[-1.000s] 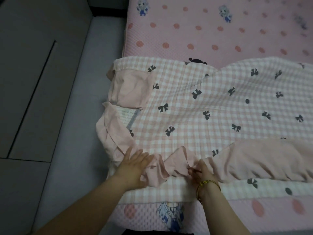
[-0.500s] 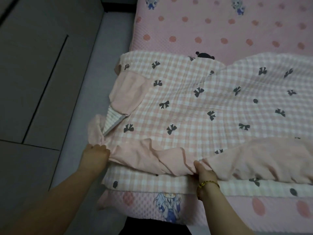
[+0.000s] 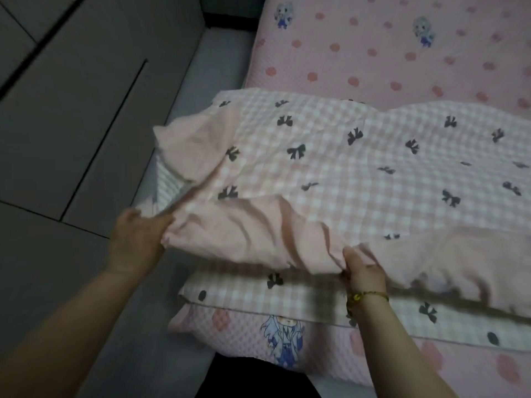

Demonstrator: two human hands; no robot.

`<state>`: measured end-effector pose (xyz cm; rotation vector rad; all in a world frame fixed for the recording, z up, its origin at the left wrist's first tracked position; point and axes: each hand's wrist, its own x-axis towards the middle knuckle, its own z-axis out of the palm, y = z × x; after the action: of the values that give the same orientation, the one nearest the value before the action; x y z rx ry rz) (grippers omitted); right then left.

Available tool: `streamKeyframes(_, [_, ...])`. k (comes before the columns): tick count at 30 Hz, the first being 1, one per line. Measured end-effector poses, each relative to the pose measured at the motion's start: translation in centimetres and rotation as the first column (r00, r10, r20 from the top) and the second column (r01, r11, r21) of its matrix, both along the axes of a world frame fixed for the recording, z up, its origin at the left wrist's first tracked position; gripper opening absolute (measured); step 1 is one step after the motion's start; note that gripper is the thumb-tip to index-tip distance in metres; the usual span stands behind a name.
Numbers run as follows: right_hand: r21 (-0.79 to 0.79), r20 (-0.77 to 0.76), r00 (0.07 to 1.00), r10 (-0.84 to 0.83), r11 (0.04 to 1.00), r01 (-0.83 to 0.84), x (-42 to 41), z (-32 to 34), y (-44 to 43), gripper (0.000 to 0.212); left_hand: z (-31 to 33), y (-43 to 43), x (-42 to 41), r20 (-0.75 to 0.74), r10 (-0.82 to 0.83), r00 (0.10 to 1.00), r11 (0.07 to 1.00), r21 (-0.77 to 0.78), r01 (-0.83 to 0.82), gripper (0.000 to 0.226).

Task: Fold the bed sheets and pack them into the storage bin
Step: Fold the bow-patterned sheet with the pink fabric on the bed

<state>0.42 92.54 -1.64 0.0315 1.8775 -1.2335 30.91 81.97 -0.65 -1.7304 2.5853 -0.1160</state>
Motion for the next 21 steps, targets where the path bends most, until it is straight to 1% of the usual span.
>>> streamKeyframes(1, [0.07,0.02,1.0,0.014,0.997,-0.015,0.2,-1.0,1.0,0.022,-1.8,1.9,0.1,0.032,0.002,0.999,0.994,0.105,-0.005,0.017])
streamKeyframes(2, [0.129,0.039,0.999,0.028,0.991,-0.033,0.4,-1.8,2.0,0.029,-3.4,3.3,-0.2,0.064,-0.007,0.998,0.984,0.177,-0.005,0.015])
streamKeyframes(4, [0.221,0.08,0.995,0.063,0.972,-0.08,0.2,-3.4,3.5,0.033,-5.9,4.9,-1.3,0.095,-0.083,0.992,0.983,0.173,0.066,0.013])
streamKeyframes(5, [0.252,0.089,0.994,0.062,0.964,-0.082,0.0,-4.0,4.1,0.033,-6.8,5.1,-1.5,0.1,-0.107,0.989,0.977,0.198,0.086,0.017])
streamKeyframes(7, [0.287,0.097,0.993,0.06,0.954,-0.086,-0.3,-4.9,4.7,0.035,-8.2,5.4,-1.4,0.102,-0.127,0.987,0.957,0.274,0.094,0.038])
streamKeyframes(8, [0.284,0.105,0.993,0.06,0.955,-0.087,-0.5,-5.2,4.8,0.038,-8.5,5.3,-1.4,0.093,-0.122,0.988,0.957,0.274,0.092,0.039])
streamKeyframes(10, [0.267,0.121,0.992,0.043,0.961,-0.075,-0.6,-5.2,4.7,0.041,-7.7,4.9,-1.8,0.076,-0.059,0.995,0.961,0.273,0.036,0.027])
streamKeyframes(11, [0.243,0.128,0.991,0.038,0.968,-0.069,-0.7,-5.4,4.8,0.041,-7.4,4.8,-1.9,0.062,0.013,0.998,0.959,0.282,-0.03,0.024])
streamKeyframes(13, [0.194,0.14,0.99,0.032,0.979,-0.06,-0.6,-5.3,4.9,0.042,-6.3,5.3,-1.6,0.07,0.142,0.987,0.925,0.345,-0.157,0.017])
streamKeyframes(15, [0.179,0.173,0.985,-0.017,0.984,-0.014,-0.6,-5.3,5.3,0.044,-5.4,6.0,-1.8,0.094,0.163,0.982,0.919,0.348,-0.186,0.003])
streamKeyframes(16, [0.178,0.201,0.978,-0.06,0.984,0.024,-0.8,-5.4,5.7,0.044,-5.4,6.2,-2.3,0.14,0.186,0.972,0.893,0.388,-0.227,0.017])
streamKeyframes(18, [0.193,0.221,0.969,-0.111,0.979,0.068,-1.5,-5.4,6.2,0.044,-5.9,6.6,-3.7,0.183,0.161,0.97,0.863,0.451,-0.228,0.062])
streamKeyframes(19, [0.189,0.219,0.967,-0.126,0.978,0.085,-2.0,-5.3,6.4,0.046,-6.1,6.8,-4.8,0.14,0.17,0.975,0.86,0.462,-0.216,0.081])
streamKeyframes(20, [0.182,0.217,0.967,-0.136,0.979,0.097,-2.5,-5.3,6.6,0.049,-6.1,6.8,-6.2,0.09,0.168,0.982,0.835,0.515,-0.19,0.091])
streamKeyframes(21, [0.175,0.214,0.966,-0.146,0.979,0.109,-3.0,-5.1,6.8,0.054,-6.5,7.2,-7.8,0.025,0.076,0.997,0.849,0.522,-0.078,0.102])
